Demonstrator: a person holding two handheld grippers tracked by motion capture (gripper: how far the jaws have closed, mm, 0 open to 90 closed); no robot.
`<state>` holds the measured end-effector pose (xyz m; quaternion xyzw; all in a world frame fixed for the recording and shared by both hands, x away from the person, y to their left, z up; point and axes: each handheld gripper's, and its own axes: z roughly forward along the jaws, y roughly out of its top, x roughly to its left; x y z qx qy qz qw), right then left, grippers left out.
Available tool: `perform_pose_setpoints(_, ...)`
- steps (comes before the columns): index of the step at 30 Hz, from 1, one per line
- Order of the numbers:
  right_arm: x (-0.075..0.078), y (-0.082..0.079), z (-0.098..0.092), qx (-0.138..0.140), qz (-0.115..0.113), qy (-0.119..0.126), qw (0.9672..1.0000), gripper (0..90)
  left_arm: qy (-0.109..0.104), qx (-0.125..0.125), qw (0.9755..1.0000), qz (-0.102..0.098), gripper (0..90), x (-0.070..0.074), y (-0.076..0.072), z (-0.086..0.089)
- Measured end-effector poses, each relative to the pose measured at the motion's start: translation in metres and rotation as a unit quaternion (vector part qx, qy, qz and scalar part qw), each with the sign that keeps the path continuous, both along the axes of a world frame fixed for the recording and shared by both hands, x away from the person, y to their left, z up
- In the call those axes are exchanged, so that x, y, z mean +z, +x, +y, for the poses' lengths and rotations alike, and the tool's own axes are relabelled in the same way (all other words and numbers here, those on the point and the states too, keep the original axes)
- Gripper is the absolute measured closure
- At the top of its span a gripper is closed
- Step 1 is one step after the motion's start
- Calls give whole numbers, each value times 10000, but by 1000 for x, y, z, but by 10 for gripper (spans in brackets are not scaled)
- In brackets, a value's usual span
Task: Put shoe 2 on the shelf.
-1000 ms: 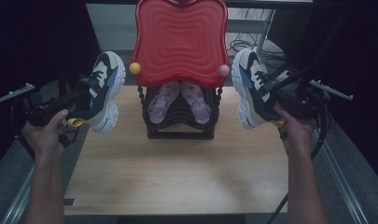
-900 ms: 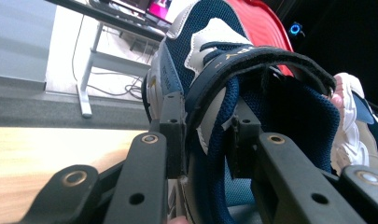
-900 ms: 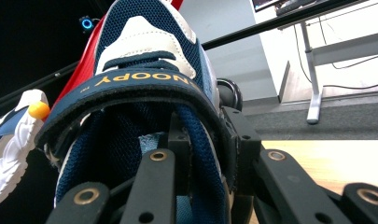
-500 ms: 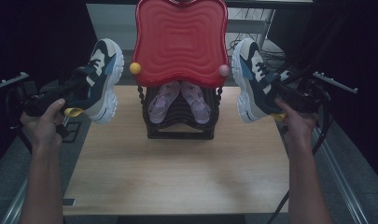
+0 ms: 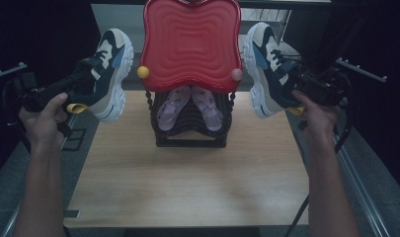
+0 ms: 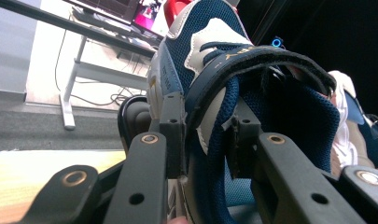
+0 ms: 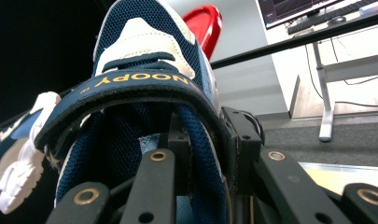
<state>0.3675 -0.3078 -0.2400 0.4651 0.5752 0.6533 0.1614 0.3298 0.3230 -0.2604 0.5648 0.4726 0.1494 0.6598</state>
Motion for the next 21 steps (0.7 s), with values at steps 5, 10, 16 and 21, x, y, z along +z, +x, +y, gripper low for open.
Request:
perform_pose_setpoints(5, 14, 3, 3, -24, -9, -13, 10000, 754, 71, -15, 10000, -18, 724, 10, 6, -8)
perform_pose_setpoints(10, 21, 11, 10, 20, 18, 98, 9999, 754, 76, -101, 9999, -39, 724, 19, 13, -21)
perform_pose_setpoints(16, 35, 20, 19, 22, -35, 76, 10000, 755, 241, -119, 9996, -131, 724, 35, 20, -31)
perform_pose_setpoints(21, 44, 31, 32, 93, -59, 8, 9999, 754, 213, -185, 9995, -152, 723, 42, 29, -39)
